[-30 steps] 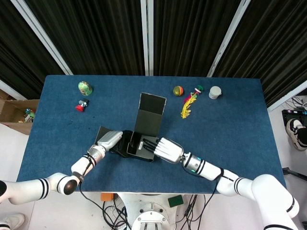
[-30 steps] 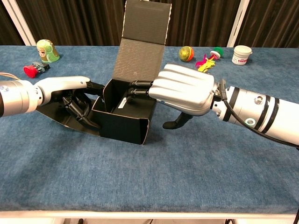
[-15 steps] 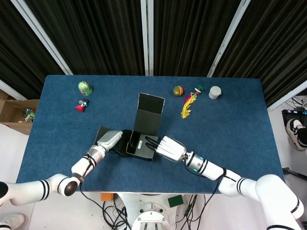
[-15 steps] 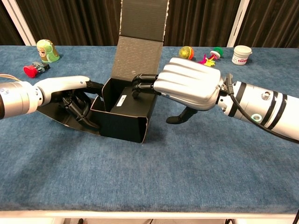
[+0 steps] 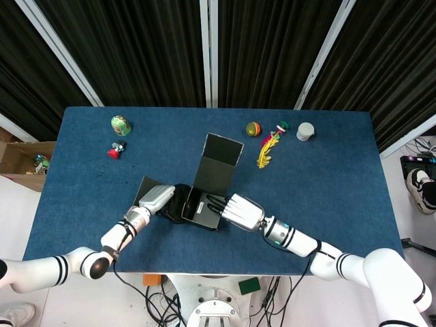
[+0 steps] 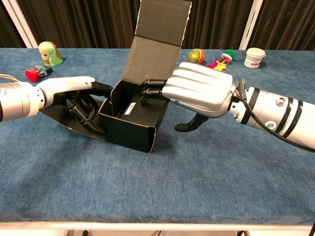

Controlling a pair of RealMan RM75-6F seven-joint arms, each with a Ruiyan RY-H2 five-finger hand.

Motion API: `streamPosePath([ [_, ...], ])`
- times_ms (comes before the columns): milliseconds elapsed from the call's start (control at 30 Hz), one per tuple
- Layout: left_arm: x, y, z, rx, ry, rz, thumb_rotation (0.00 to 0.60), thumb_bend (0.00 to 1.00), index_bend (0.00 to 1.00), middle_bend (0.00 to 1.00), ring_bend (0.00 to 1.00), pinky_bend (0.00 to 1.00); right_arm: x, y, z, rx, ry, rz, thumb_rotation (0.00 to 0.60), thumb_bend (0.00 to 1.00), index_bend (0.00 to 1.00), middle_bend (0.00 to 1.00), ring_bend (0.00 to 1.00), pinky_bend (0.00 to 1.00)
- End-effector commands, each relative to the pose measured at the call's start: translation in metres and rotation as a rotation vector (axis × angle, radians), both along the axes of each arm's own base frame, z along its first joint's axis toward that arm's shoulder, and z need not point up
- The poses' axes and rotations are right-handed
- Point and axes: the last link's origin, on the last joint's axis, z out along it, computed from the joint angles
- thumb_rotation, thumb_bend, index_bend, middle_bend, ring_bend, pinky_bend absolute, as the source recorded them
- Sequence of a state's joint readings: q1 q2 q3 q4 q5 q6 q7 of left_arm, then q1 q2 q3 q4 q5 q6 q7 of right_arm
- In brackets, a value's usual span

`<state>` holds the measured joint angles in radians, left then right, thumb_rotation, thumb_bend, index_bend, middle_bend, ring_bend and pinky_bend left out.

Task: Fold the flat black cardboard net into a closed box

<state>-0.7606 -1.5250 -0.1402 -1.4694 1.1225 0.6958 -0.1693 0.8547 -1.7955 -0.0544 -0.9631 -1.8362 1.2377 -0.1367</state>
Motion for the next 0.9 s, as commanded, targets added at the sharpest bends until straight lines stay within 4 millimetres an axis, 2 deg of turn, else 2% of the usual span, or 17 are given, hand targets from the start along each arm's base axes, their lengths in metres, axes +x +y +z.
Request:
streamPosePath([
  [33, 0.001, 0.000, 0.001, 0.001, -0.005, 0.001, 0.583, 0.04, 0.55, 0.49, 0.64, 0.95, 0.002, 0.000, 0.000, 0.000, -0.013, 0.002, 0.600, 0.18, 0.32, 0.22, 0.69, 1.00],
  [233, 0.002, 0.000, 0.004, 0.002, 0.002, -0.001, 0.581, 0.04, 0.55, 0.49, 0.64, 0.95, 0.007, 0.000, 0.000, -0.005, -0.026, 0.012, 0.600, 0.18, 0.32, 0.22, 0.70, 1.00],
  [367, 0.001, 0.001, 0.003, -0.001, 0.017, -0.004, 0.581, 0.03, 0.49, 0.46, 0.64, 0.95, 0.012, 0.000, 0.000, -0.003, -0.038, 0.019, 0.600, 0.18, 0.31, 0.22, 0.70, 1.00],
  [533, -0.003, 0.000, 0.002, -0.002, 0.036, 0.000, 0.581, 0.03, 0.48, 0.45, 0.63, 0.95, 0.014, 0.000, 0.012, -0.016, -0.089, 0.014, 0.600, 0.17, 0.24, 0.21, 0.69, 1.00],
  [733, -0.003, 0.001, 0.002, -0.002, 0.032, 0.014, 0.582, 0.03, 0.48, 0.44, 0.63, 0.95, 0.015, 0.004, 0.023, -0.004, -0.101, 0.006, 0.600, 0.15, 0.23, 0.22, 0.69, 1.00],
  [800, -0.002, 0.001, 0.002, -0.003, 0.032, 0.014, 0.580, 0.03, 0.48, 0.44, 0.63, 0.95, 0.016, 0.006, 0.025, -0.001, -0.097, 0.009, 0.600, 0.15, 0.25, 0.23, 0.69, 1.00],
  [900, -0.001, 0.001, 0.001, -0.007, 0.031, 0.015, 0.578, 0.03, 0.48, 0.44, 0.63, 0.95, 0.016, 0.006, 0.025, 0.007, -0.074, -0.002, 0.600, 0.15, 0.35, 0.23, 0.69, 1.00],
])
